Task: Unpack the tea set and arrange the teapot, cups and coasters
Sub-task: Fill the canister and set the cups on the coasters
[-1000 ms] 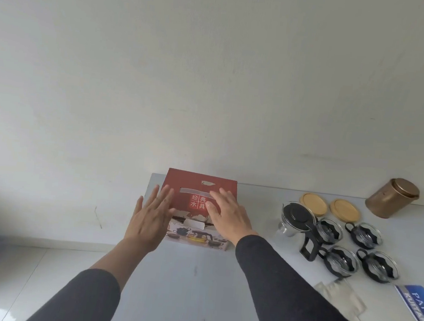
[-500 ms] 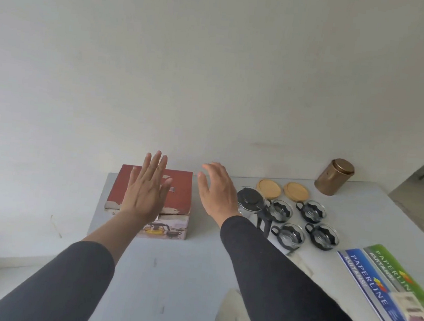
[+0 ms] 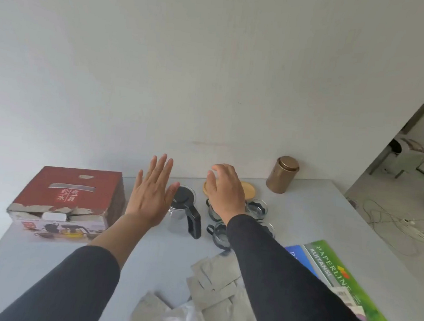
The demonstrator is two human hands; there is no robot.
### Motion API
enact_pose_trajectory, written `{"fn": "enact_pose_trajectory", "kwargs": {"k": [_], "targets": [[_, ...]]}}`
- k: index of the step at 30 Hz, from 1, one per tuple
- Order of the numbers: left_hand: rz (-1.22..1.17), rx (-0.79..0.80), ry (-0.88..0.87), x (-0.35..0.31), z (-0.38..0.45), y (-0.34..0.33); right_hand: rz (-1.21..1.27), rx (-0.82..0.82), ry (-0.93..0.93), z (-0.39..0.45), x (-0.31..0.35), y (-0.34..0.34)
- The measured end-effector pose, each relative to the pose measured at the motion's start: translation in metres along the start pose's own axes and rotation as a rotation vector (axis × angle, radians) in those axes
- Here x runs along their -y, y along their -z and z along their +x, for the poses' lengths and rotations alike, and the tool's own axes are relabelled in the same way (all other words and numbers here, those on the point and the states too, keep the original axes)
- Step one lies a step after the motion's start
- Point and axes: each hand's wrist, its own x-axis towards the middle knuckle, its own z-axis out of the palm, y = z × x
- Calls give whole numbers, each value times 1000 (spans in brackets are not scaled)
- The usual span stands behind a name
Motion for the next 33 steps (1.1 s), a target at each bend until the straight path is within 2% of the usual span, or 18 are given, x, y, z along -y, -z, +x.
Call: {"fn": "enact_pose_trajectory", "kwargs": {"k": [8,15,21,27,33], "targets": [[39,57,-35,-66,6,-26,-139,65,51,-12,-64,37],[14,75,-86,-118,42,-58,-161,23,-32,-1,-115,78],[-2,182,-110,-172,72,-123,-150,21,-171,35,-190,104],[-32,217,28,-228,137,-198,-132,103,-195,104,-273,112],[-174,275,215,-270,181,-270,-100,201,-214,164,-342,96]]}}
